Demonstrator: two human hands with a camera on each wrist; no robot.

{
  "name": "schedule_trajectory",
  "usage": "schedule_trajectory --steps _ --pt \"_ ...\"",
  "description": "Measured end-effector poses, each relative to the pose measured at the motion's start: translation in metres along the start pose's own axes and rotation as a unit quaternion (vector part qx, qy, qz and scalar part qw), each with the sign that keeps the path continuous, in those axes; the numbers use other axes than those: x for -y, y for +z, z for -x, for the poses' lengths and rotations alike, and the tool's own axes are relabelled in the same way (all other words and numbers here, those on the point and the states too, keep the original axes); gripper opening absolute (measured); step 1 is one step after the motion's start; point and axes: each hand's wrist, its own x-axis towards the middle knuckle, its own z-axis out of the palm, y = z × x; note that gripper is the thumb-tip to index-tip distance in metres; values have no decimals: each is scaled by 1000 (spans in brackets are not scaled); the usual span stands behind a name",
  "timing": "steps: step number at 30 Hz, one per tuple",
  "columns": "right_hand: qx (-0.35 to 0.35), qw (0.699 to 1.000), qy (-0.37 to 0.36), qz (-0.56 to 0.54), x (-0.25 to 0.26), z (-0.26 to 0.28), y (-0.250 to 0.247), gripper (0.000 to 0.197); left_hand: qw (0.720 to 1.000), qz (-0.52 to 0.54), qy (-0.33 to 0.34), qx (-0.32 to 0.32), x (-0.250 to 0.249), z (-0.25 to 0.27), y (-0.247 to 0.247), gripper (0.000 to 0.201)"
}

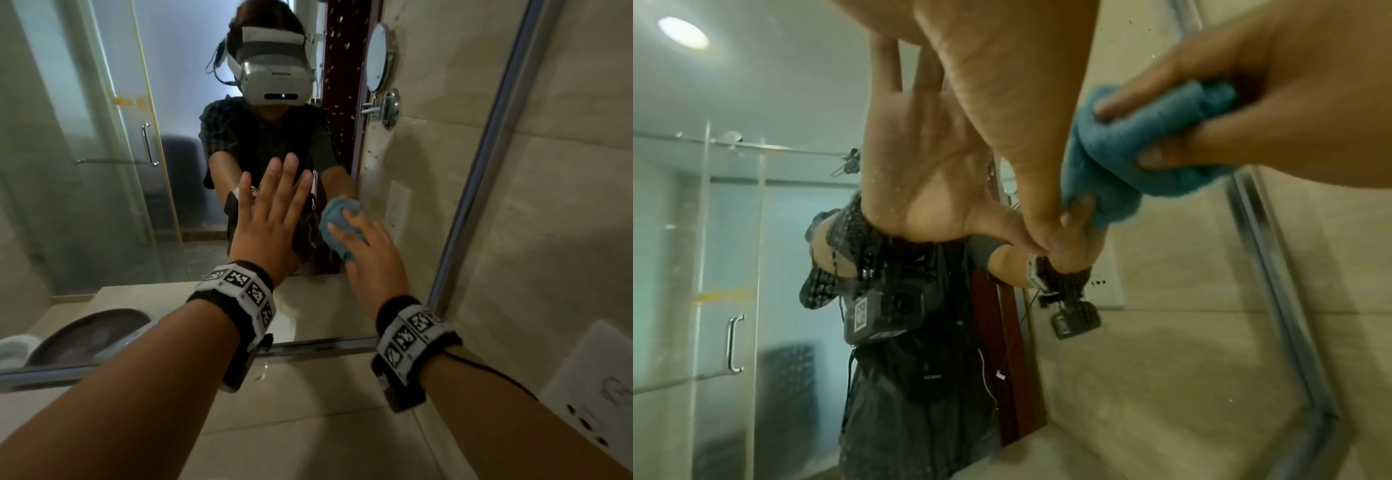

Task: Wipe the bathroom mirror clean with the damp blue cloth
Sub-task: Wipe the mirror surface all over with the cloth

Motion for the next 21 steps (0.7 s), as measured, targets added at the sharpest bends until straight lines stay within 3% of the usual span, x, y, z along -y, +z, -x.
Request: schedule_trajectory --steps 1,2,3,5,7,9,12,14,15,16,18,21 --pt "9 1000 -11 9 -13 12 -1 49 1000 -1 -5 7 -2 0 2 135" --pt "-3 1000 26 -1 -26 16 -6 45 1000 -2 -8 10 -3 0 3 139" --pt "-39 994 102 -25 -35 13 -14 42 1000 -3 -10 9 -4 -1 4 142" --pt "-154 950 261 -75 -45 -12 -30 36 1000 -2 -11 6 -3 -3 6 145" --pt "-205 925 315 -58 -43 -39 -38 36 1000 7 -9 13 -2 -3 6 146" --pt "-167 945 280 -42 -24 -47 -34 42 1000 9 -9 15 -3 -4 6 147" --pt "-46 995 93 -9 2 -14 -7 50 1000 12 -11 14 -4 -5 6 143" --pt "10 999 -25 33 -7 3 0 46 1000 11 -13 17 -5 -5 5 142" --pt "4 998 -45 37 -16 -2 -3 45 1000 9 -15 21 -5 -5 6 143" --pt "-21 999 -31 35 -25 -10 -9 46 1000 7 -16 24 -5 -5 6 145" --pt "-98 990 102 5 -35 -34 -31 43 999 5 -17 32 -5 -4 6 147" --pt "-182 947 262 -28 -40 -58 -46 42 999 0 -18 36 -5 -5 6 148"
